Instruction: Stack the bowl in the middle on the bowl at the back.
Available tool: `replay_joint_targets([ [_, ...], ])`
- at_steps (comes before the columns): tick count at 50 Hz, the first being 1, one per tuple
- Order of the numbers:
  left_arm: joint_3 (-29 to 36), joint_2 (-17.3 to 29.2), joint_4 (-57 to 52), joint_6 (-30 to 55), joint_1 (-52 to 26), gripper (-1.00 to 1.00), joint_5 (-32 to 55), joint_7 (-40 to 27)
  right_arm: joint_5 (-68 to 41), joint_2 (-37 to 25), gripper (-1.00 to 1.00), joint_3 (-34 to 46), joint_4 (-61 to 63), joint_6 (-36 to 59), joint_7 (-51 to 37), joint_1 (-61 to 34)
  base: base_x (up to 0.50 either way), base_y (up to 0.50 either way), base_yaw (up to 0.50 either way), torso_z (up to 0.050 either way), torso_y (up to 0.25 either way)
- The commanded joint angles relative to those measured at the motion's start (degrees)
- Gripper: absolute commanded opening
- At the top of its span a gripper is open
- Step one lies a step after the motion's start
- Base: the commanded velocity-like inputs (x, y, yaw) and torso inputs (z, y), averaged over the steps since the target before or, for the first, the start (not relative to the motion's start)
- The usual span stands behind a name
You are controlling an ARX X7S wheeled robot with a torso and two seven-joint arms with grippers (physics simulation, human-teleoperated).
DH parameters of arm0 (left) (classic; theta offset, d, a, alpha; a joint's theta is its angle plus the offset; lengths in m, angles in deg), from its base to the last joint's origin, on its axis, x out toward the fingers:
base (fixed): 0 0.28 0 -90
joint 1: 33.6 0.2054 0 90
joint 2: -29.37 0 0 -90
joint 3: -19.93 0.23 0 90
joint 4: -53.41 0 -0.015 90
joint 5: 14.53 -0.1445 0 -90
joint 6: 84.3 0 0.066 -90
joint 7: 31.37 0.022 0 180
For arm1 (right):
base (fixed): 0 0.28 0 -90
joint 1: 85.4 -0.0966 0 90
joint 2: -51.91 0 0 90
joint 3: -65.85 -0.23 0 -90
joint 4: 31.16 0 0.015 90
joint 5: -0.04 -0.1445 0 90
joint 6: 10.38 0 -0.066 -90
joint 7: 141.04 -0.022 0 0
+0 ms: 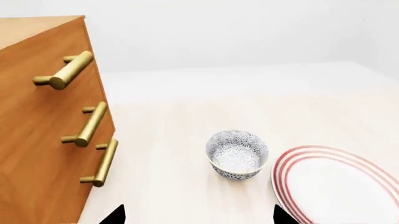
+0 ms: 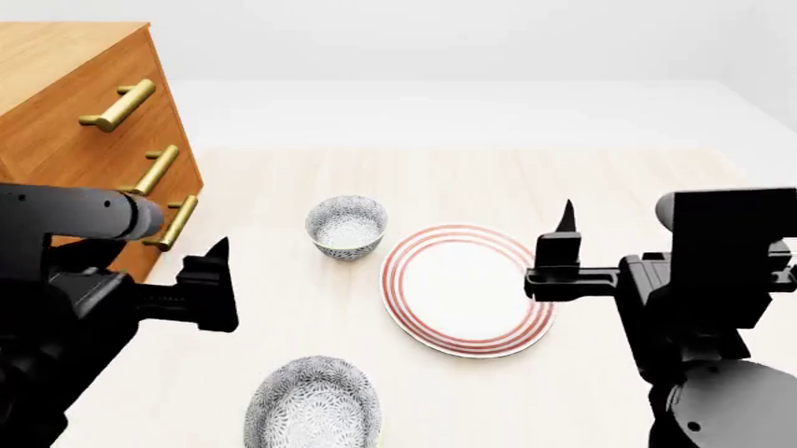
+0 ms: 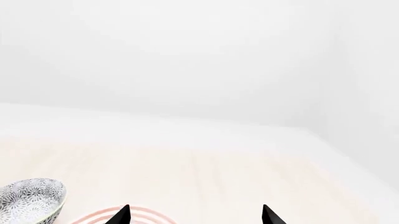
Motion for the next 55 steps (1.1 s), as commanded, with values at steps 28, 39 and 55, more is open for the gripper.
replay_joint_targets([
  [28, -9.34, 1.29, -6.63, -2.25, 6.45, 1.0, -21.92, 7.73, -31.9, -19.22, 1.0, 26.79, 1.66, -24.01, -34.07, -19.94, 0.0, 0.0, 0.0, 0.0, 0.0],
  [39, -16.23, 5.04, -10.46, -3.5, 11.72, 1.0, -17.07, 6.55, -29.14, -37.67, 1.0, 52.88, 8.06, -48.93, -34.12, -33.55, 0.0, 0.0, 0.0, 0.0, 0.0],
  [55, -50.02, 8.57, -16.78, -0.46, 32.56, 1.0, 4.24, 4.05, -44.18, -46.8, 1.0, 51.08, 10.02, -48.53, -34.13, -46.29, 0.0, 0.0, 0.0, 0.0, 0.0],
])
